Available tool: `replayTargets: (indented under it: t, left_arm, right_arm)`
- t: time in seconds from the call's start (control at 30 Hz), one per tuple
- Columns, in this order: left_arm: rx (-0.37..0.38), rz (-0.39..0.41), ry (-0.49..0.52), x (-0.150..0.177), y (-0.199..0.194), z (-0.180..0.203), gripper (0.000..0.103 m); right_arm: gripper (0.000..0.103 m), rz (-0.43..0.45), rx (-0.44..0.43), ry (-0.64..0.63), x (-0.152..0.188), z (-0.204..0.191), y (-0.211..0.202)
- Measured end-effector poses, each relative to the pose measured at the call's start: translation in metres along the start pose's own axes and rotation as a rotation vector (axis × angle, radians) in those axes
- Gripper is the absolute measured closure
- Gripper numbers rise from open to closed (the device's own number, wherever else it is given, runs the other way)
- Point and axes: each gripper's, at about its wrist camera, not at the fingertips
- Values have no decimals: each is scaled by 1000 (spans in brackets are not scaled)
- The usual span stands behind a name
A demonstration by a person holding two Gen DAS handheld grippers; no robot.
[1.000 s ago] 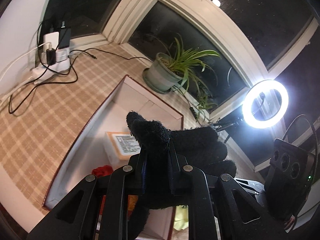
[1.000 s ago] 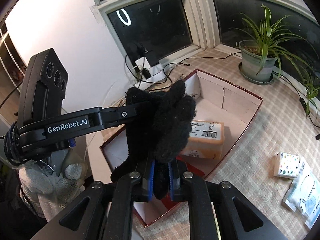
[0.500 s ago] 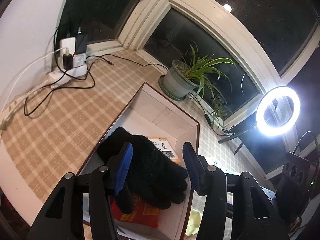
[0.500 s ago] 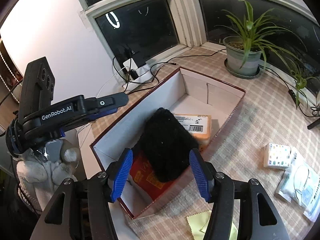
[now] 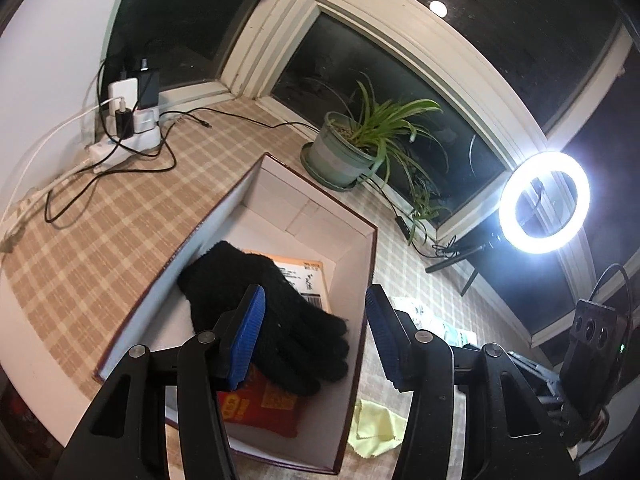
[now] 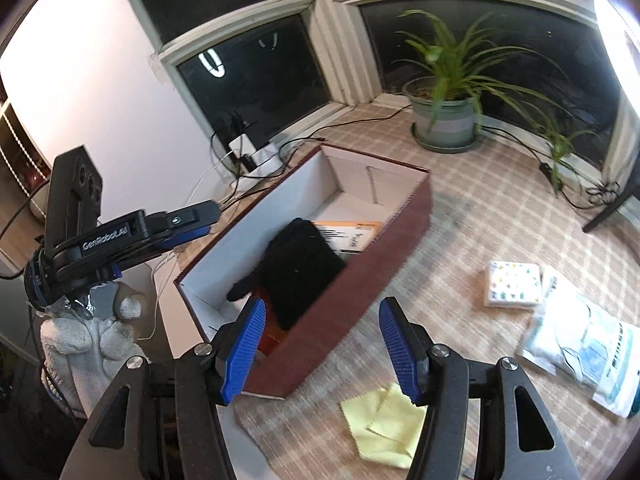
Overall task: Organize soft objects
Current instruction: 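Move both grippers from the box to the yellow-green cloth and grey sachet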
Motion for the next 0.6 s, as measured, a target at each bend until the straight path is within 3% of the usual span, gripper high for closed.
replayTargets:
  t: [0.2,0.3,0.43,0.6]
  left_arm:
    - [16,-15,44,24,-6,17,52]
    - [36,-32,63,38,-8,27,46]
    - [50,-58,116,66,-11,43,46]
    - [61,-145,162,109,-3,58,46]
  right_arm:
    - [48,22,47,38,22,26,-27]
    - [47,31,71,58,35,40,-43]
    - [42,37,104,88,58,63,-64]
    - [42,30,122,169,94,95,-83]
Point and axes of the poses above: each gripper's, at about its wrist camera, not at the fingertips, and y roughly the way its jaws point, z to its right, x to its underside, and after that the axes turned 13 degrees about -y, right-handed
